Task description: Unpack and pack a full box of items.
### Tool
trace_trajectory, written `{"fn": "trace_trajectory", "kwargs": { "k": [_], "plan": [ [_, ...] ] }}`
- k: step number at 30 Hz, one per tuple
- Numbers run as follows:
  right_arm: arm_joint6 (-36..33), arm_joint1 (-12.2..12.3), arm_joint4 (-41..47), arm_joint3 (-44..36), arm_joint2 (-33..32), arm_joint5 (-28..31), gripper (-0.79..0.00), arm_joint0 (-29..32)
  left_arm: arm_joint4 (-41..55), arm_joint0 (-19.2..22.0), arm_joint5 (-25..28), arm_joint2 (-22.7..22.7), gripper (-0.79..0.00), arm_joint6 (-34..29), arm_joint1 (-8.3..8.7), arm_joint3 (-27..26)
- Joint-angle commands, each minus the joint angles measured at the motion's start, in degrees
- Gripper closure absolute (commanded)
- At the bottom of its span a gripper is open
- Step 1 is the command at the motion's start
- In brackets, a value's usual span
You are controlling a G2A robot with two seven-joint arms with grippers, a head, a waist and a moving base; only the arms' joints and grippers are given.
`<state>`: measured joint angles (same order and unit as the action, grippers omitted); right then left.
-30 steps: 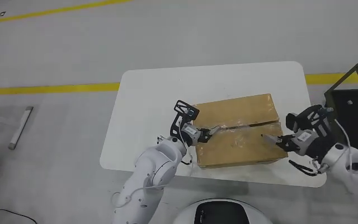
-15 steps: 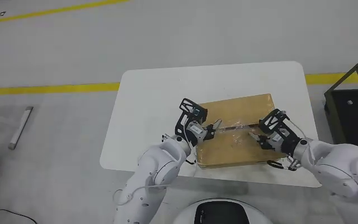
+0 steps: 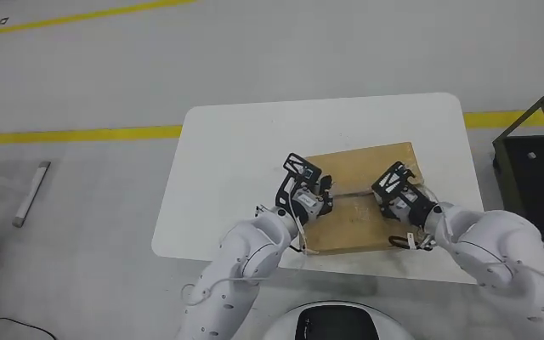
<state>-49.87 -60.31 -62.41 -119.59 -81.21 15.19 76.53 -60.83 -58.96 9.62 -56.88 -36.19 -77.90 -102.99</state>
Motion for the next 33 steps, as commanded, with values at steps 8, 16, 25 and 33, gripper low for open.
{"fn": "trace_trajectory", "kwargs": {
  "k": [8, 16, 25, 33],
  "plan": [
    [0.20, 0.25, -6.97, -2.85, 1.64, 2.12, 0.000, 1.11, -0.16, 0.33, -0.12, 1.31, 0.000, 0.77, -0.31, 1.37],
    [0.17, 0.38, -9.07, -3.31, 1.63, 3.23, 0.000, 1.32, -1.81, 0.63, -1.03, 2.10, 0.000, 1.28, -0.52, 3.07],
    [2.14, 0.46, -13.25, -4.30, 1.18, 2.84, -0.166, 1.45, -3.27, 0.87, -2.26, 2.66, 0.000, 1.06, -0.78, 4.38],
    [5.93, 0.34, -15.47, -4.62, -0.37, -0.29, -0.268, 2.25, -3.71, 0.64, -2.46, 2.57, 0.000, 0.89, -0.88, 4.34]
  ]
}}
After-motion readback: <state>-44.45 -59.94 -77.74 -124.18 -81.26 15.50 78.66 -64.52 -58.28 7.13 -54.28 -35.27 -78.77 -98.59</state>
